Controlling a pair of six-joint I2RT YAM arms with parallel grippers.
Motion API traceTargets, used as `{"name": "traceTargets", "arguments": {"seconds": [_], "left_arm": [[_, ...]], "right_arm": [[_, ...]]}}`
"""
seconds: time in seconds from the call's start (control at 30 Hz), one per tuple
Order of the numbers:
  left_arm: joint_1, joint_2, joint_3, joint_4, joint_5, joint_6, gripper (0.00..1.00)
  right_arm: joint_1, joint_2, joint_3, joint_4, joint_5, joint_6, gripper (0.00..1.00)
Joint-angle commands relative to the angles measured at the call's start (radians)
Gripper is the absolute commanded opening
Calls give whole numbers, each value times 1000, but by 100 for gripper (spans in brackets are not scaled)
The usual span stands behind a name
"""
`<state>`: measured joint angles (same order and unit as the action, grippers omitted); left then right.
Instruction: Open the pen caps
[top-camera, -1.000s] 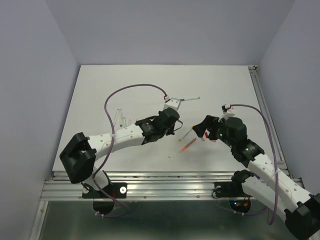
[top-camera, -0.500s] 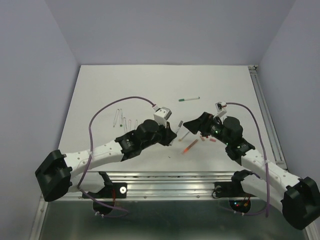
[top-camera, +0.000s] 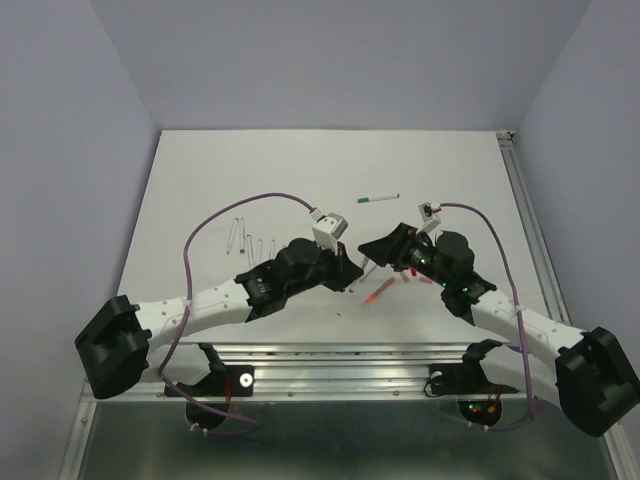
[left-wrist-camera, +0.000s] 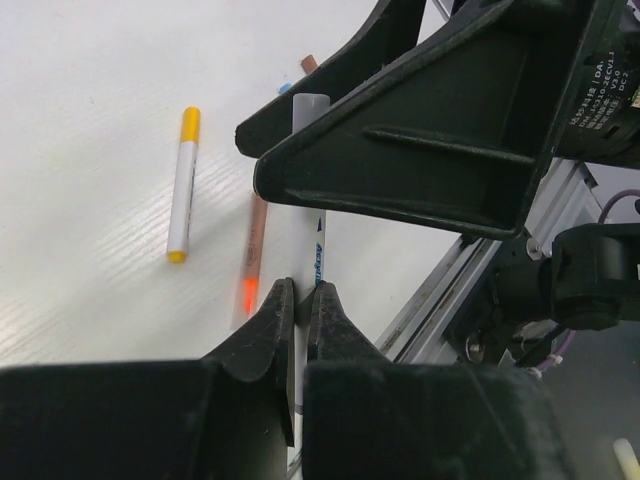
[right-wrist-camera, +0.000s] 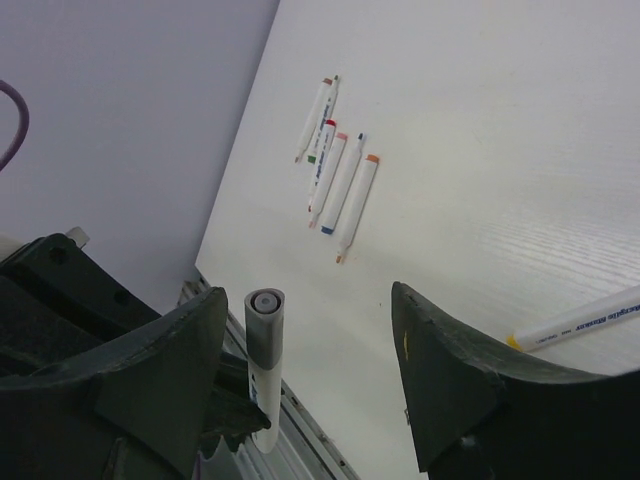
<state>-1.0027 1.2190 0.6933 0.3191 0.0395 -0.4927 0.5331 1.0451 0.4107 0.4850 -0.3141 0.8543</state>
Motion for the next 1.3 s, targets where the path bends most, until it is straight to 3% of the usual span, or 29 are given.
{"name": "traceTargets", "arguments": {"seconds": [0.0,0.43,0.67,0.73,0.9,1.1,1.27], "left_arm": [[-8,-4,-5,63,16,-20,0],[-8,14,6,51,40,-24,0],[-10,1,15,32,20,-40,0],[-10,-1,15,26,22,-46,0],[-10,-13,-9,-21,57,-73,0],[-30,-56,-144,-43,99,-142,0],[-69,-124,-222,-57,120,-187,0]], "right_arm": [[11,-10,51,92,18,0,71],[11,-10,74,69,7,-24,39],[11,9,86,61,-22,-24,12],[11,7,86,61,-14,-32,1],[11,9,141,-17,95,-84,1],[5,45,263,-97,347,-135,1],[-34,104,344,-92,376,-149,1]]}}
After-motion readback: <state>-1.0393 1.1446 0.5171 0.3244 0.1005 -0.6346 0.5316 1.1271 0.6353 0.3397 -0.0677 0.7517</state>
